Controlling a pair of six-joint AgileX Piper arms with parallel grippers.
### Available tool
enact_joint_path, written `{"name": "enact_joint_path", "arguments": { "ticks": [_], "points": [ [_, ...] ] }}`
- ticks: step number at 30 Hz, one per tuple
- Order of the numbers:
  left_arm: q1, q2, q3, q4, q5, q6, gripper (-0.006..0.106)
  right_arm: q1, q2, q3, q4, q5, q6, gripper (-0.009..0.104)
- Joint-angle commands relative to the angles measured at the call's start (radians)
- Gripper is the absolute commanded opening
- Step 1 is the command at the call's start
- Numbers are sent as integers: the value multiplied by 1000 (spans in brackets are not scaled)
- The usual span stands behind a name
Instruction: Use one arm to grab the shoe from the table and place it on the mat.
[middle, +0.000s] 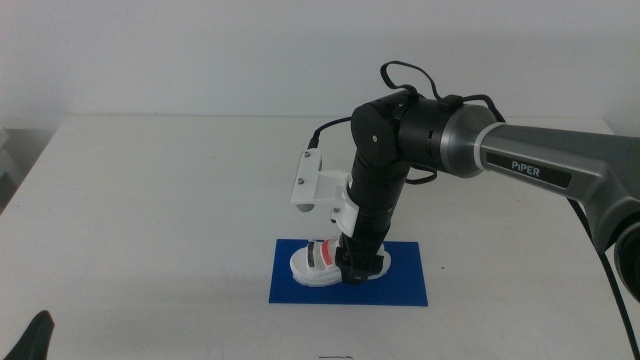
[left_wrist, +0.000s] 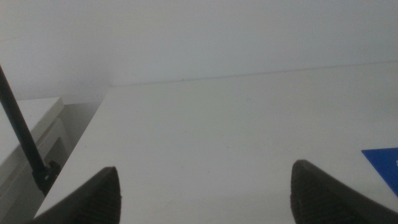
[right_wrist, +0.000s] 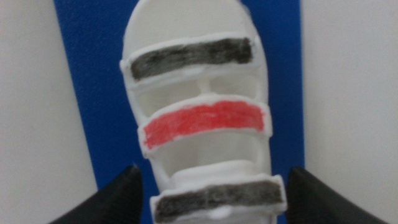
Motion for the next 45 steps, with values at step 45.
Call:
{"name": "enact_joint_path", "arguments": {
  "ticks": [45],
  "points": [
    [-2,-19,-3,-9,-83,-15,94,-416,-1804,1338,-162,-862,844,94]
  ]
}}
